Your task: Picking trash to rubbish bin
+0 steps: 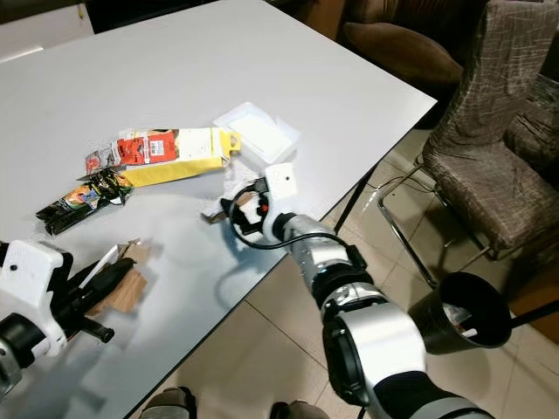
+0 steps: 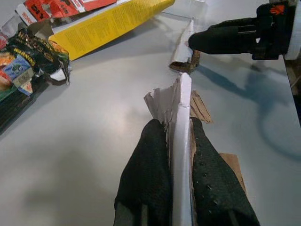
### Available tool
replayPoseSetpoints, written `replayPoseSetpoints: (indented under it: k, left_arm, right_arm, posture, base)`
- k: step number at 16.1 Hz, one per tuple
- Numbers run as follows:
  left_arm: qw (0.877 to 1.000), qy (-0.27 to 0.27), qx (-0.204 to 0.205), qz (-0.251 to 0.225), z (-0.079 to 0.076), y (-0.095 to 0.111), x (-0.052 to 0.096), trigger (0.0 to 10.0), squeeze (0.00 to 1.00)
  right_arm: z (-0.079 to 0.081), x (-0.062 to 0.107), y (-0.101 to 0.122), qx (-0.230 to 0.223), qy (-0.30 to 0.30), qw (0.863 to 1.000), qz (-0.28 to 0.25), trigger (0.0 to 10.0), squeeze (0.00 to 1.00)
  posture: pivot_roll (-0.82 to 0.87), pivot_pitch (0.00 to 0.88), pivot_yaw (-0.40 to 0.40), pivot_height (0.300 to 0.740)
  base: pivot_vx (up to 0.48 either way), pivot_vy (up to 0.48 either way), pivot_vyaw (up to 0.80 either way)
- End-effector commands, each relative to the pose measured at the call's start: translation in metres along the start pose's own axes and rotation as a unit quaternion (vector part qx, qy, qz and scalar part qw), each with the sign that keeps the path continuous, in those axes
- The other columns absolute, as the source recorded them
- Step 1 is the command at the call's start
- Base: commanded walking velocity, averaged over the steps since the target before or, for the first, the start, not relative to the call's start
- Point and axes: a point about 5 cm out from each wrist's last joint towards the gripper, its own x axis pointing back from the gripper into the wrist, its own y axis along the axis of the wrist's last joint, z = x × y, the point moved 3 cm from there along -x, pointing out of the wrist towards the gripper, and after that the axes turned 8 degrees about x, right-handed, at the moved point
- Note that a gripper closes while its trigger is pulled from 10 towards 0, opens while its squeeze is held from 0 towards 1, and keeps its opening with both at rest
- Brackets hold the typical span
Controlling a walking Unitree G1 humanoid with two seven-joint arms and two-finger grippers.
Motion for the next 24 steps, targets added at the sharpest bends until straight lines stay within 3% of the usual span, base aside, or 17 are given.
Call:
replayPoseSetpoints:
  k: [1,2,3,4,24]
  left_arm:
    - [1.000,-0.003,-0.004,-0.002,-0.003,0.003,0.004,0.0,0.00]
    - [1.000,-0.001,-0.005,0.001,-0.002,0.003,0.006,0.0,0.00]
    - [1.000,0.000,-0.006,0.003,-0.002,0.002,0.007,0.0,0.00]
    - [1.000,0.000,-0.007,0.006,-0.003,0.002,0.007,0.0,0.00]
    - [0.999,-0.027,-0.007,0.022,-0.008,-0.004,0.002,0.0,0.00]
  right_arm:
    - [0.004,0.004,-0.025,-0.015,0.009,0.999,0.044,10.0,0.00]
    - [0.005,0.004,-0.029,0.002,0.008,0.998,0.060,6.8,0.00]
    - [0.005,0.005,-0.031,0.007,0.004,0.998,0.067,2.0,0.00]
    - [0.004,0.005,-0.034,0.017,-0.001,0.997,0.080,0.0,0.00]
    - [-0.001,0.006,-0.032,-0.002,-0.014,0.997,0.071,0.0,0.00]
  posture:
    - [0.30,0.194,-0.175,0.740]
    - [0.30,0.193,-0.175,0.740]
    - [0.30,0.192,-0.175,0.740]
    - [0.30,0.189,-0.175,0.740]
    - [0.31,0.148,-0.173,0.740]
  base:
    - [0.000,0.000,0.00]
    - [0.000,0.000,0.00]
    - [0.000,0.000,0.00]
    - [0.000,0.000,0.00]
    - [0.000,0.000,0.00]
